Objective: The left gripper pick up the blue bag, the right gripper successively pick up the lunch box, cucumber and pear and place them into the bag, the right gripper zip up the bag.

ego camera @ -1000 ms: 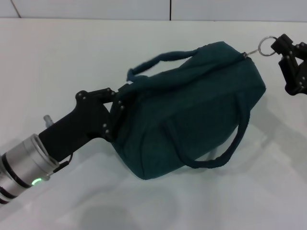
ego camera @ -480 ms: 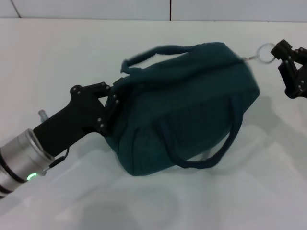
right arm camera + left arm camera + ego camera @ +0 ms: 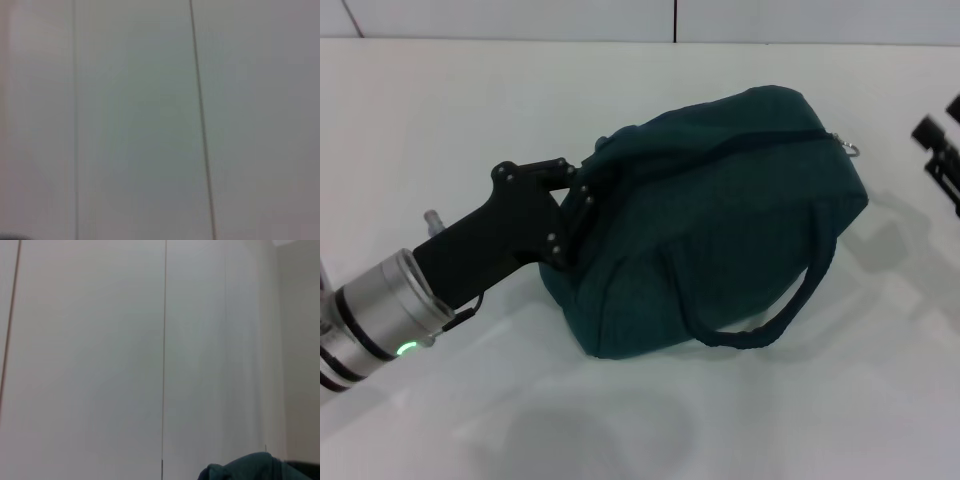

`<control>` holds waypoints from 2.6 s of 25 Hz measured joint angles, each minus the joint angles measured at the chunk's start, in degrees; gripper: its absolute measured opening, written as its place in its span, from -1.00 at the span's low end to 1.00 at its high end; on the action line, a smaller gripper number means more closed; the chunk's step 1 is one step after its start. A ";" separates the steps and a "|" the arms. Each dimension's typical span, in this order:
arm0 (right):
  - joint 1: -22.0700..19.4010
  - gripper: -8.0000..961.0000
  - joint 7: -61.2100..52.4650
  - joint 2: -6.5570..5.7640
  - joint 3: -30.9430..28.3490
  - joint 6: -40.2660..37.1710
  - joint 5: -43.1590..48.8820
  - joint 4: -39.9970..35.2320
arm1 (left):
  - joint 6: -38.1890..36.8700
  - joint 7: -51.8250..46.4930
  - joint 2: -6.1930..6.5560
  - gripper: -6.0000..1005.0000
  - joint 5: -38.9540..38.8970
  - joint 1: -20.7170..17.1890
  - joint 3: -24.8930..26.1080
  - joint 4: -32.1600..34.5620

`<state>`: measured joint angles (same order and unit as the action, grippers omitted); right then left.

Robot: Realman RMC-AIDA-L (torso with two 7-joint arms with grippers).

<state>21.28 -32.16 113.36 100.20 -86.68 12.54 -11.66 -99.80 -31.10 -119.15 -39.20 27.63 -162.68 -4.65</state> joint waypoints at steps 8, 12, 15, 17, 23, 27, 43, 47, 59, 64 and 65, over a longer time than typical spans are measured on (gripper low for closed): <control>0.72 -0.05 3.20 0.70 0.09 8.63 5.88 0.43 | 1.04 -0.71 -0.11 -0.89 0.04 1.19 -0.01 -0.01; 1.98 0.02 4.56 1.62 0.45 10.90 6.85 -0.15 | 1.17 -0.72 -0.11 -0.88 0.06 1.28 -0.01 -0.01; 2.67 0.02 4.57 1.80 0.47 12.00 7.46 -1.03 | 1.20 -0.72 -0.12 -0.88 0.08 1.29 -0.01 -0.01; 3.03 0.02 4.57 1.84 0.49 12.46 7.52 -1.64 | 1.22 -0.72 -0.12 -0.87 0.09 1.28 -0.01 -0.01; 3.65 -0.01 4.26 1.97 0.60 13.30 9.81 -4.48 | 1.27 -0.72 -0.12 -0.87 0.04 1.36 0.00 0.02; 3.92 -0.12 4.02 2.03 1.27 13.47 11.22 -6.18 | 1.28 -0.72 -0.11 -0.86 0.00 1.37 0.00 0.17; 0.75 -0.67 4.59 2.24 -3.78 11.13 10.53 -6.77 | 1.28 -0.84 -0.30 -0.84 -0.18 1.18 -0.01 0.52; 0.24 -0.89 4.08 2.33 -5.29 12.01 10.37 -6.26 | 1.27 -1.96 -0.30 -0.83 -0.18 1.18 -0.01 0.52; -0.57 -0.96 2.70 2.30 -5.11 15.16 9.88 -5.02 | 0.40 -4.43 -0.15 -0.81 -0.27 1.55 0.32 0.46; -0.40 -0.96 2.41 2.35 -4.88 14.88 10.28 -5.32 | -2.23 -2.33 -0.49 -0.81 -2.76 0.61 0.55 2.11; -0.34 -0.96 2.20 2.37 -4.86 14.86 10.33 -5.32 | -2.27 -1.60 -0.55 -0.80 -4.56 -0.26 0.56 3.51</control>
<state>20.94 -29.96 115.73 95.35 -71.82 22.87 -16.98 -102.07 -32.70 -119.70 -43.75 27.37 -162.12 -1.13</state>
